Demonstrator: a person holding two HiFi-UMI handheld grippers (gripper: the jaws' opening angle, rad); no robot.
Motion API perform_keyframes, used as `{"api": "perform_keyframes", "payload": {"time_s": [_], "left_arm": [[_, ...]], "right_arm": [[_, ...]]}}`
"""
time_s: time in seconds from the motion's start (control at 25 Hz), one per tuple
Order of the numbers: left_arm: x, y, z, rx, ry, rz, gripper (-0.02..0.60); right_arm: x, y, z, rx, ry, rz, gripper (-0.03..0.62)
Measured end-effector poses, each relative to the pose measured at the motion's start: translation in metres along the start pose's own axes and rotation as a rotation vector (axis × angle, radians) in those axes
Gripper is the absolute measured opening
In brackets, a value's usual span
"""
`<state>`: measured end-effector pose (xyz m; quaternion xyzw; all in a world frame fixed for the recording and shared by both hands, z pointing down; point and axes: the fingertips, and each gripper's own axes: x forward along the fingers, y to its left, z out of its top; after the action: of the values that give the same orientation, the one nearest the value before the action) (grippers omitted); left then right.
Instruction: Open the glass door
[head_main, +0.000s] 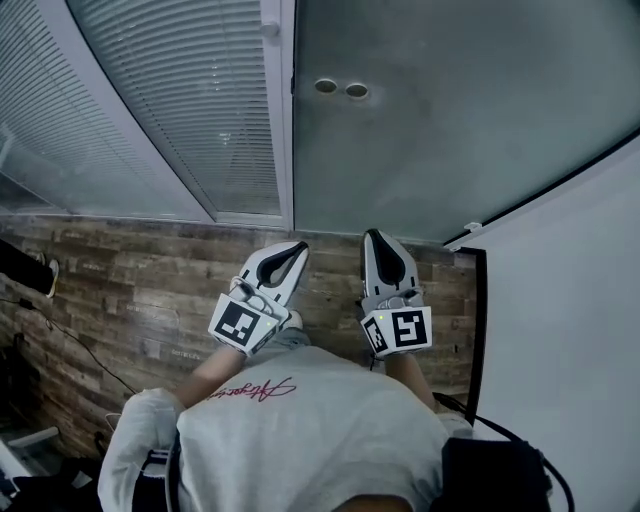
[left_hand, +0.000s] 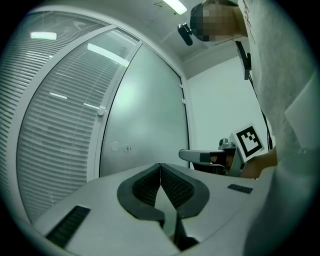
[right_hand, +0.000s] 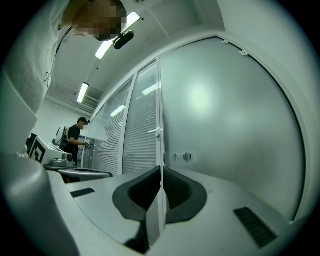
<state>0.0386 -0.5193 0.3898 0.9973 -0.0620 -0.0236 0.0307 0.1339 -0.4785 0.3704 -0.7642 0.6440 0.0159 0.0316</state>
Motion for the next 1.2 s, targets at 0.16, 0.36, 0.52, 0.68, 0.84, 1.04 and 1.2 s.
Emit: {"api": "perform_keyframes", "payload": {"time_s": [0.16, 0.36, 0.52, 0.68, 0.84, 1.04, 1.2], "left_arm": [[0.016, 0.022, -0.002, -0.009, 0.005, -0.022, 0.017], [0.032, 0.04, 0.004, -0.022, -0.012, 0.003, 0.017], [0.031, 0.052, 0.002, -0.025, -0.003, 0.053, 0.017], [0.023, 0.065, 0.005, -0.035, 0.015, 0.128, 0.017], [0.012, 0.072, 0.0, -0.036, 0.021, 0.17, 0.017], [-0.001, 0.082, -0.004, -0.032, 0.015, 0.206, 0.017], [-0.009, 0.096, 0.0, -0.031, 0.024, 0.262, 0.017]], "right_arm": [[0.039, -0.013, 0.0, -0.007, -0.001, -0.022, 0.024], [0.092, -0.041, 0.011, -0.042, 0.028, -0.077, 0.025], [0.136, -0.062, 0.021, -0.023, 0.013, -0.109, 0.025], [0.18, -0.077, 0.028, 0.014, -0.002, -0.134, 0.034], [0.222, -0.087, 0.02, 0.054, 0.015, -0.15, 0.114], [0.263, -0.097, 0.006, 0.006, 0.074, -0.205, 0.164], [0.283, -0.1, -0.001, 0.016, 0.092, -0.235, 0.172]]}}
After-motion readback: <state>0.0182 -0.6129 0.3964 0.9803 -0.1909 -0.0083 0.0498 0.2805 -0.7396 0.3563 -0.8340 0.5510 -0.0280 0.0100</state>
